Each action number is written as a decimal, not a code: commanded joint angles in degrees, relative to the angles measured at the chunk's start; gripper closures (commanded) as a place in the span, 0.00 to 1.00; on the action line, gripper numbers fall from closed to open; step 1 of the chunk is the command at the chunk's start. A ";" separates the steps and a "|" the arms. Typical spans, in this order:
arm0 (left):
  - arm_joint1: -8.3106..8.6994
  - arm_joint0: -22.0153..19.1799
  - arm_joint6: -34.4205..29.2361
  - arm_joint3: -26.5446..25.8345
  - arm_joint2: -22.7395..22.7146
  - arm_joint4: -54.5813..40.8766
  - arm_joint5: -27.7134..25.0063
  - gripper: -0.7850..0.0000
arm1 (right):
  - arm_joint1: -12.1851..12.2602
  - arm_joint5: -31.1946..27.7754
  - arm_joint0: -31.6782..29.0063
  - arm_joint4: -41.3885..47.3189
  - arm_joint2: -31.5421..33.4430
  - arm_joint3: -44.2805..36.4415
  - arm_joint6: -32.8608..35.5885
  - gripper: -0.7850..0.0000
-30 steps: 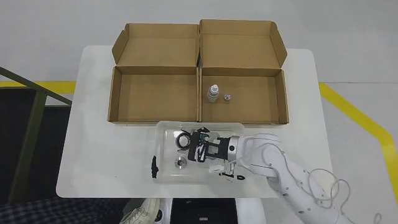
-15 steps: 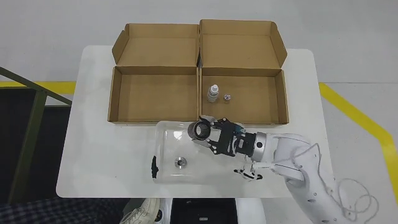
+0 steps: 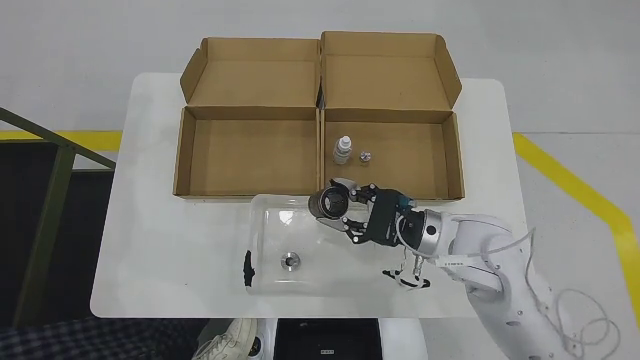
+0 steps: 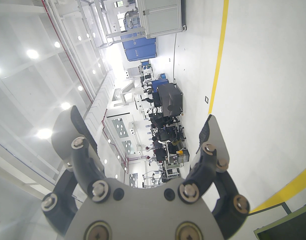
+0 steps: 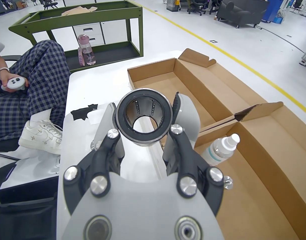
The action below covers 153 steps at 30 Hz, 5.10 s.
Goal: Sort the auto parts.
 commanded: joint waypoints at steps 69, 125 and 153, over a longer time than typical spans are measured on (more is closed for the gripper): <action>0.00 0.00 0.00 0.00 0.00 0.00 0.00 0.00 | -9.62 25.11 28.26 -0.51 -25.23 25.46 14.43 1.00; 0.00 0.00 0.00 0.00 0.00 0.00 0.00 0.00 | -11.59 18.47 24.12 -5.21 -22.65 15.17 22.85 0.44; 0.00 0.00 0.00 0.00 0.00 0.00 0.00 0.00 | -5.57 -1.65 4.20 -20.97 -14.99 2.67 15.13 0.25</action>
